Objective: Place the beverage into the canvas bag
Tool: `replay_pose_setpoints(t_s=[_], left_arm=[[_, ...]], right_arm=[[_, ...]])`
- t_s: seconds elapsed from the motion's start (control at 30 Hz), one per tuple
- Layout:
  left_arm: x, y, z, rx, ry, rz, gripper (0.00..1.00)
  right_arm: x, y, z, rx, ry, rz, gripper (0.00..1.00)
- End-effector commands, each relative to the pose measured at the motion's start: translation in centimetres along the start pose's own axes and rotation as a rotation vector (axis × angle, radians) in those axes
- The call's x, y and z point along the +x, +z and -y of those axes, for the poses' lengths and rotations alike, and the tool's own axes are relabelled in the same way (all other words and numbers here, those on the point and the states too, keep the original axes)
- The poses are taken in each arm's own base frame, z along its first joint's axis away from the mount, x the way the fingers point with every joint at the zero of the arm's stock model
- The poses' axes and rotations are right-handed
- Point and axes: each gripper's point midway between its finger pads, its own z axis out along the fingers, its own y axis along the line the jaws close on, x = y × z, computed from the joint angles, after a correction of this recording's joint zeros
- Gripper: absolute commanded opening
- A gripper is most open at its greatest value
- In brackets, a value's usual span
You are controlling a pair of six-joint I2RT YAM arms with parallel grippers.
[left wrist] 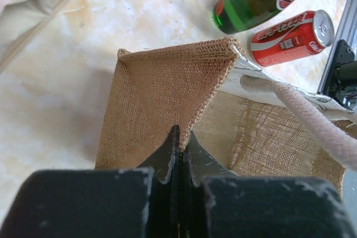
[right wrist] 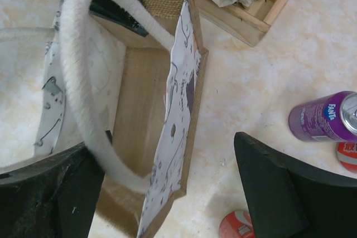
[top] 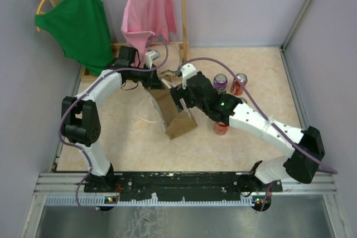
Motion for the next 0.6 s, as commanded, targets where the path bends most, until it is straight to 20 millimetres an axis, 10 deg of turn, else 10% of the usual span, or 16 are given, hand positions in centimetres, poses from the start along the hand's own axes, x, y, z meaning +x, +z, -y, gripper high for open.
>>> replay_pose_setpoints(t_s=[0.0,0.37,0.57], left_arm=[[-0.8,0.9,2.2,0.090,0.015,0.004,0.00],[-0.1,1.6,4.8,0.139,0.009,-0.028,0.02],[-1.6,1.1,4.8,0.091,-0.025,0.007,0.56]], right_arm=[[0.3,2.1,0.5,0.067,-0.024,0.026,0.91],[4.3,3.5,1.4,0.132,-0.024,-0.061,0.71],[4.3,2.9,1.4,0.126,-0.006,-0.062,0.44]])
